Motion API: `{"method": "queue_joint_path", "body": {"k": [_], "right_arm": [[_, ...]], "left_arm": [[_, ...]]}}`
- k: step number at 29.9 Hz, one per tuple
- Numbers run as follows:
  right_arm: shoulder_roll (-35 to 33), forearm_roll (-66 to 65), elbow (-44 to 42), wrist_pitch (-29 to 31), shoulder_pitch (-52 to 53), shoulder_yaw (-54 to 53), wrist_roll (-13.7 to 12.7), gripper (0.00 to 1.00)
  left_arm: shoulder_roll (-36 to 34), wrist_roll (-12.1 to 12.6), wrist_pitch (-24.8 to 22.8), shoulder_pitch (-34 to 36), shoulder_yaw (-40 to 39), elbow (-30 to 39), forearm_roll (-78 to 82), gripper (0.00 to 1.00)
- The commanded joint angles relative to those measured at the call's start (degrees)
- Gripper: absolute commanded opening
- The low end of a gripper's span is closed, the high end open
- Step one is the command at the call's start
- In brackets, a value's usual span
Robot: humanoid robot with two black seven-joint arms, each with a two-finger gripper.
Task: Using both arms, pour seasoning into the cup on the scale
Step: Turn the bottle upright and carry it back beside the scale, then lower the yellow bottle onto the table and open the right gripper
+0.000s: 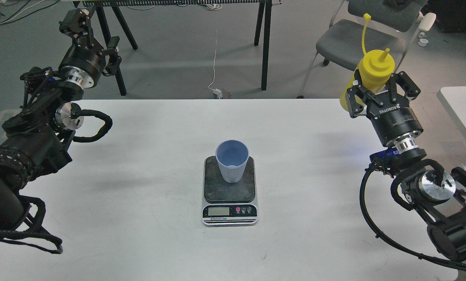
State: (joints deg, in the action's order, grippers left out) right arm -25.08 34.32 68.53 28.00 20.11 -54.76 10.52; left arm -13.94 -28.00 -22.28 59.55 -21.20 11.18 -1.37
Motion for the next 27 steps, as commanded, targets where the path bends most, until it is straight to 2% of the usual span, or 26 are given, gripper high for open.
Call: {"method": "queue_joint_path", "body": {"k": [1,5,19,27], "right_arm": [[0.2,-0.1,1.6,0.0,-4.7,-0.4,3.2,0.39],[0.5,-0.2,1.5,0.0,-8.8,-0.2,4.9,0.39],[2.3,-1.7,-2.2,0.0,-12.4,0.4,4.6,0.41],[4.9,-4.6,-8.1,0.0,-13.2,3.0,4.5,0.41]], "left_arm": [[-0.2,0.0,0.0,0.0,0.2,-0.1,0.0,0.89],[-0.2,0.0,0.1,0.0,0.5,-0.1,0.3,0.89],[0.1,0.0,0.0,-1.1,0.6,-0.1,0.5,0.90],[0.2,0.0,0.3,-0.9,0.7,-0.1,0.5,0.89]]}}
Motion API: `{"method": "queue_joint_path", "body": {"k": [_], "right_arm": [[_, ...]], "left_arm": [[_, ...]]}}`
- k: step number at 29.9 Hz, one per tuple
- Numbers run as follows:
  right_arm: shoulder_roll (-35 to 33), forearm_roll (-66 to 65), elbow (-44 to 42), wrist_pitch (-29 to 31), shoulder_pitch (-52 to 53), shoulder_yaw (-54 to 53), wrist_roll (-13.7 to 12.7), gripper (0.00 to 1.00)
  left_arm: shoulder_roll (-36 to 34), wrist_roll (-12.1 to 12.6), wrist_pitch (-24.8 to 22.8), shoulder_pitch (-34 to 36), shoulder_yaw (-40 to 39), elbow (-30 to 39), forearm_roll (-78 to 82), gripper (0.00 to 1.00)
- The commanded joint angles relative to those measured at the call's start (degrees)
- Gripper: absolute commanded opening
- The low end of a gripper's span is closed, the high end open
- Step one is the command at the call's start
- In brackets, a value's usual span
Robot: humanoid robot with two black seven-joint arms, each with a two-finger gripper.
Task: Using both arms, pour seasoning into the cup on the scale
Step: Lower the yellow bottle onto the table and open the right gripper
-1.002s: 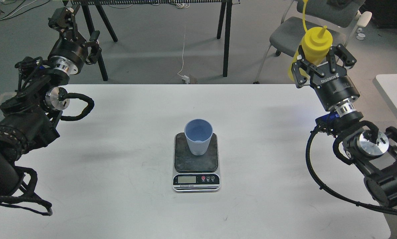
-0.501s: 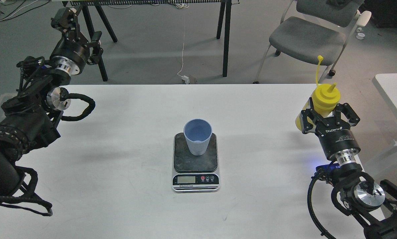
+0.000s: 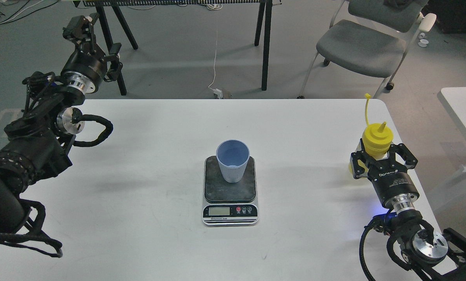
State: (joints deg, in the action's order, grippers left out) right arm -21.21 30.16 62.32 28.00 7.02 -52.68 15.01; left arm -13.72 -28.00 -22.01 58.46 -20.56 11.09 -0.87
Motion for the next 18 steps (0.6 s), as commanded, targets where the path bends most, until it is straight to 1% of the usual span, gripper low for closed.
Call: {"method": "queue_joint_path", "body": {"k": [1,5,13,16,18], "right_arm": [[1.0,-0.5,-2.3,0.0,-0.1,1.1,0.0,0.42],[1.3,-1.5,-4.2,0.0,0.0,2.3,-0.1,0.42],[1.5,-1.8,-3.0,0.0,0.0,2.3,0.1,0.42],[1.4,-2.7,-2.9,0.0,0.0,2.3,-0.2,0.46],[1.4,-3.8,-2.9,0.0,-0.1,2.3,0.2,0.49]], "left_arm": [[0.0,0.0,0.0,0.2,0.1,0.1,0.0,0.89],[-0.3,0.0,-0.1,0.2,0.2,0.0,0.2,0.90],[-0.4,0.0,0.0,0.2,0.2,0.0,0.2,0.90],[-0.2,0.0,0.1,0.3,0.2,0.0,0.2,0.89],[-0.2,0.0,0.1,0.3,0.1,0.1,0.2,0.90]]}}
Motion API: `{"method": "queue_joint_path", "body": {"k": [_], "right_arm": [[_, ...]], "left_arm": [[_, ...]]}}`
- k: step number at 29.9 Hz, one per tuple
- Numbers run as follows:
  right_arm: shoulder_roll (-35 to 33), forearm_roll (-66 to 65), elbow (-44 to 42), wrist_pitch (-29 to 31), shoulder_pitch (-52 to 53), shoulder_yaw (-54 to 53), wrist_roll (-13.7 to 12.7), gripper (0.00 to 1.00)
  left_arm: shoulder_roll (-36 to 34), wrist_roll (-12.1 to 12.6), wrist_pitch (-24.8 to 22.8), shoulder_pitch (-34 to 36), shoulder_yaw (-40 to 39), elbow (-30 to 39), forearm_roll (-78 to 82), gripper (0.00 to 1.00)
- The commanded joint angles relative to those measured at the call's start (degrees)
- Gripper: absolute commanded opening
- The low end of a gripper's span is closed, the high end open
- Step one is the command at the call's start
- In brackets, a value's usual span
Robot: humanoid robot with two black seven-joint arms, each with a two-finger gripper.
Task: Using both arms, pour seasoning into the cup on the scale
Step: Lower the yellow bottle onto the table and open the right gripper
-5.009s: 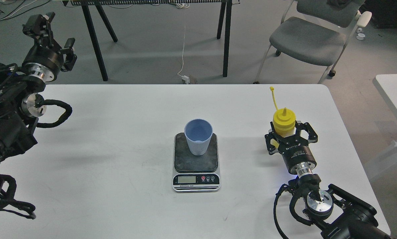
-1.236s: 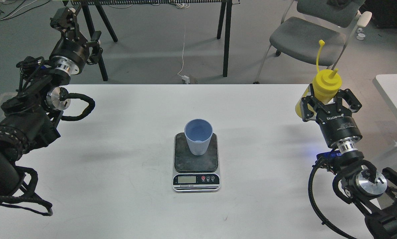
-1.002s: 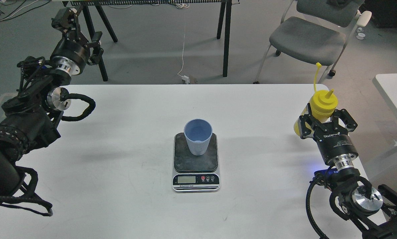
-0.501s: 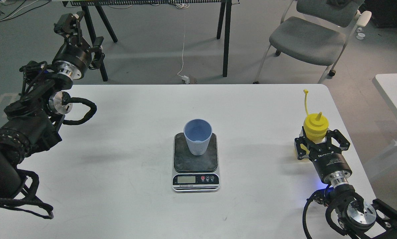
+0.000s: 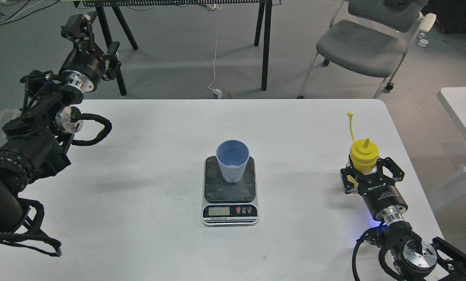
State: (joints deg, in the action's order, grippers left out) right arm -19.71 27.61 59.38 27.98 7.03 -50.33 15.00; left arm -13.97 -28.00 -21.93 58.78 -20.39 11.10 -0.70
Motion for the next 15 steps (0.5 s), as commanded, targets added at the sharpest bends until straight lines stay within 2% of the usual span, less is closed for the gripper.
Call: {"method": "queue_joint_path", "body": {"k": [1,5,7,8,11,15], "right_arm": [[-0.1,-1.6,-0.1,0.0,-0.1,-0.1,0.3,0.51],[-0.1,-1.8,0.0,0.0,-0.3,0.0,0.3,0.69],[-0.2,-1.8,0.0,0.0,-0.5,0.0,0.3,0.87],[-0.2,-1.8,0.1,0.0,-0.6,-0.1,0.3,0.91],[-0.2,-1.8,0.4,0.0,-0.6,-0.1,0.4,0.98],[-0.5,-1.8,0.5,0.0,-0.8,0.0,0.4,0.99]], "left_arm": [[0.1,0.0,0.0,0.0,-0.1,0.0,0.0,0.90],[-0.1,0.0,0.0,0.0,0.0,0.0,0.0,0.89],[-0.2,0.0,0.0,-0.1,0.0,0.0,0.0,0.89],[-0.2,0.0,0.0,-0.1,-0.1,0.0,0.0,0.90],[-0.3,0.0,-0.1,0.0,0.0,0.0,0.0,0.90],[-0.3,0.0,-0.1,0.0,0.0,0.0,0.0,0.90]]}}
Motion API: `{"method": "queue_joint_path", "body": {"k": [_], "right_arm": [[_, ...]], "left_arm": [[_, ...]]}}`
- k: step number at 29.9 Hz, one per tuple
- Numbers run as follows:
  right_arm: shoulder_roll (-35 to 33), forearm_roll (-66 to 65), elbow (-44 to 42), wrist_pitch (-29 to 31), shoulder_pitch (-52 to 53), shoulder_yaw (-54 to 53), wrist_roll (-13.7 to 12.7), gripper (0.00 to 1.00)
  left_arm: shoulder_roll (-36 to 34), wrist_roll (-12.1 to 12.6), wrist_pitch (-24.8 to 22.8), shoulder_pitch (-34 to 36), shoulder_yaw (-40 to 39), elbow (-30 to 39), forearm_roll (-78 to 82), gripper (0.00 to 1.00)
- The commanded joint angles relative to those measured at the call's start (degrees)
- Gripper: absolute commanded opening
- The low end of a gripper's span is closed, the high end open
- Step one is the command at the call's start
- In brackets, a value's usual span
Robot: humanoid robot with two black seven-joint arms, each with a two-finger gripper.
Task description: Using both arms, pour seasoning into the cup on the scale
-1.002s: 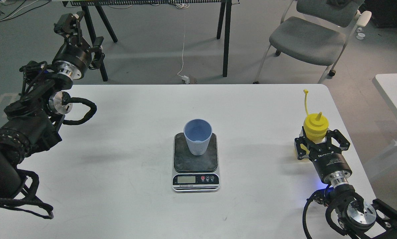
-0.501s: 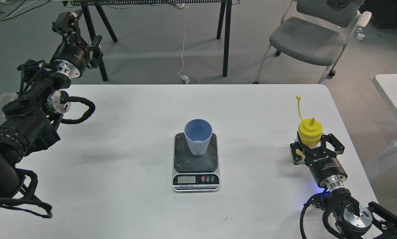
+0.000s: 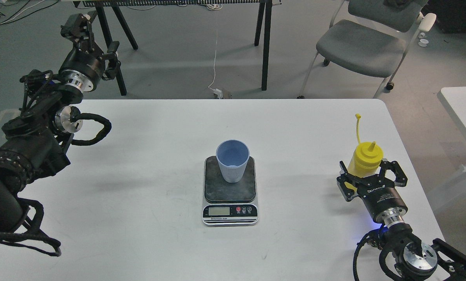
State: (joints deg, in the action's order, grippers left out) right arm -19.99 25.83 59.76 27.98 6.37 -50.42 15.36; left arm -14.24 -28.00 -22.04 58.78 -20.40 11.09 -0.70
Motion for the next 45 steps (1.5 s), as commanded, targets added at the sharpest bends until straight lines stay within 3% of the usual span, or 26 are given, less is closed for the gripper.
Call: {"method": "queue_joint_path", "body": {"k": [1,7,18,25,30,38,41,45], "right_arm": [[-0.3,0.0,0.2,0.0,-0.4,0.1,0.0,0.99],[-1.3,-0.4,0.2,0.0,-2.1,0.5,-0.1,0.99],[-9.7,-0.6,5.3,0.0,-7.4,1.7,-0.1,0.99],[-18.9,-3.9,5.4,0.0,-9.4,2.0,-0.4,0.99],[-26.7,-11.8,0.2,0.0,-7.7,1.3,-0.7,0.99],[-34.7,-14.2,-13.4,0.0,14.3,3.0,-0.9,0.99],[-32.7,-14.3,-16.2,0.0,24.9,7.2,-1.4,0.99],[-24.3,-14.1,-20.6,0.0,40.4,17.4,-1.3,0.99]], "left_arm": [[0.0,0.0,0.0,0.0,0.0,0.0,0.0,0.90],[0.3,0.0,0.0,-0.1,-0.1,0.0,0.0,0.90],[0.4,0.0,-0.2,-0.1,-0.3,0.0,-0.1,0.90],[0.3,0.0,-0.4,-0.2,-0.6,0.0,-0.3,0.91],[0.5,0.0,-0.4,-0.3,-0.8,0.1,-0.4,0.91],[0.6,0.0,-0.4,0.2,-0.9,0.1,-0.6,0.91],[0.6,0.0,-0.4,0.5,-1.0,0.1,-0.6,0.91],[0.7,0.0,-0.4,0.8,-1.0,0.1,-0.6,0.91]]}}
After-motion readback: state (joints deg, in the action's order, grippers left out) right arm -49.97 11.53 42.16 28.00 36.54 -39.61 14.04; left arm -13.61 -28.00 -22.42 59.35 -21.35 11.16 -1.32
